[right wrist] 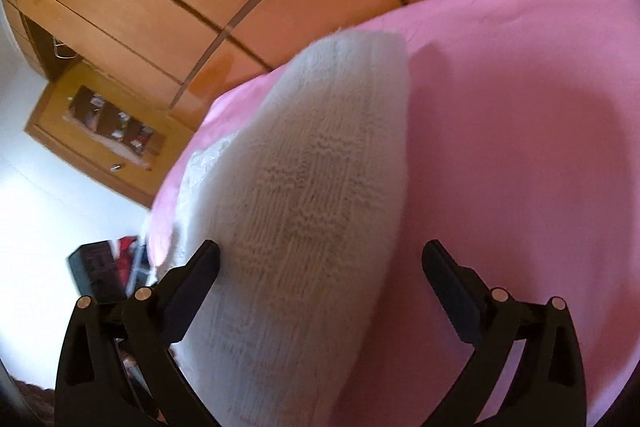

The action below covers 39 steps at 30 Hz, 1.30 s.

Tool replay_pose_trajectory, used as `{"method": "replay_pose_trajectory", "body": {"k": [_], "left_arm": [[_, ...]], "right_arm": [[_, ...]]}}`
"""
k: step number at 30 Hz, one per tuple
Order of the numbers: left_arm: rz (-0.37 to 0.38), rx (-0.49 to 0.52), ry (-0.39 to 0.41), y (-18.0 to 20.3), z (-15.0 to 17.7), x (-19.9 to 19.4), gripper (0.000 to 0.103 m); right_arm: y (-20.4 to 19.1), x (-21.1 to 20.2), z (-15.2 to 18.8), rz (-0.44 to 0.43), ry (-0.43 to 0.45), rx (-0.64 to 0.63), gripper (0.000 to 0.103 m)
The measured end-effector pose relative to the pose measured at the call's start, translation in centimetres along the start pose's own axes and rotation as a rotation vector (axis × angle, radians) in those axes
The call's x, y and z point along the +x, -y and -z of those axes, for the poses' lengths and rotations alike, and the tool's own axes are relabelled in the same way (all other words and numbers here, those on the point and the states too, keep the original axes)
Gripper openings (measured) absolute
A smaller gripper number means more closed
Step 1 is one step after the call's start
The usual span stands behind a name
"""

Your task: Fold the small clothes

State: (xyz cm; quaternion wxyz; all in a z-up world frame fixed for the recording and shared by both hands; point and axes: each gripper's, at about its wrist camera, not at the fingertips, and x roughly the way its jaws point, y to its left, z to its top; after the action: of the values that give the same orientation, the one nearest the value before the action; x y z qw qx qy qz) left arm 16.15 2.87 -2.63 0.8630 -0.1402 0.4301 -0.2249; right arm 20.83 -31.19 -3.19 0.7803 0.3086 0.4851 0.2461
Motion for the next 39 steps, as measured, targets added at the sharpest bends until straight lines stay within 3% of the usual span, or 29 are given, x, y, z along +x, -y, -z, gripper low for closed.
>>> {"method": "replay_pose_trajectory", "body": {"k": [4,7,9,11,14,20,27,30,33,36,38,39], "left_arm": [[0.137,-0.068,-0.039,-1.9,-0.1,1.0,0.071],[0.229,-0.129,-0.053,-2.8,0.4,1.6,0.062],[0.258,-0.147,-0.048,-3.1,0.6,1.9,0.059],[0.308,-0.202,-0.048,-3.5,0.7,1.8,0.059],[0.371,-0.206,-0.038,-2.5,0.6,1.4,0.056],[0.457,-0.097,-0.072,4.8,-1.1,2.7,0.056],[0.562,0.094,-0.164,18.6,-3.9,9.1,0.056],[0.574,0.218,-0.221,26.1,-4.6,12.8,0.056],[0.547,0.289,-0.256,30.6,-4.5,15.6,0.056],[0.439,0.358,-0.276,33.9,-3.3,18.7,0.056],[0.331,0.395,-0.28,35.2,-2.1,20.3,0.056],[0.302,0.404,-0.281,35.3,-1.9,20.7,0.056]], "right_arm": [[-0.4,1.4,-0.4,-0.055,-0.032,-0.018,0.101],[-1.5,3.1,-0.4,-0.025,-0.034,-0.059,0.101],[-2.0,3.2,-0.2,-0.015,-0.021,-0.071,0.09],[-2.1,2.4,0.1,-0.014,0.005,-0.055,0.069],[-3.5,0.3,1.2,-0.008,0.064,-0.084,0.058],[-3.6,-7.3,2.6,-0.001,0.212,-0.109,0.056],[3.5,-19.9,3.2,0.132,0.404,-0.007,0.056],[8.1,-24.0,3.4,0.241,0.45,0.074,0.059],[12.9,-26.0,4.1,0.332,0.45,0.164,0.062],[17.4,-26.5,5.6,0.391,0.439,0.272,0.069],[18.8,-27.2,6.8,0.397,0.46,0.325,0.085],[18.5,-27.7,7.5,0.43,0.489,0.314,0.087]]}}
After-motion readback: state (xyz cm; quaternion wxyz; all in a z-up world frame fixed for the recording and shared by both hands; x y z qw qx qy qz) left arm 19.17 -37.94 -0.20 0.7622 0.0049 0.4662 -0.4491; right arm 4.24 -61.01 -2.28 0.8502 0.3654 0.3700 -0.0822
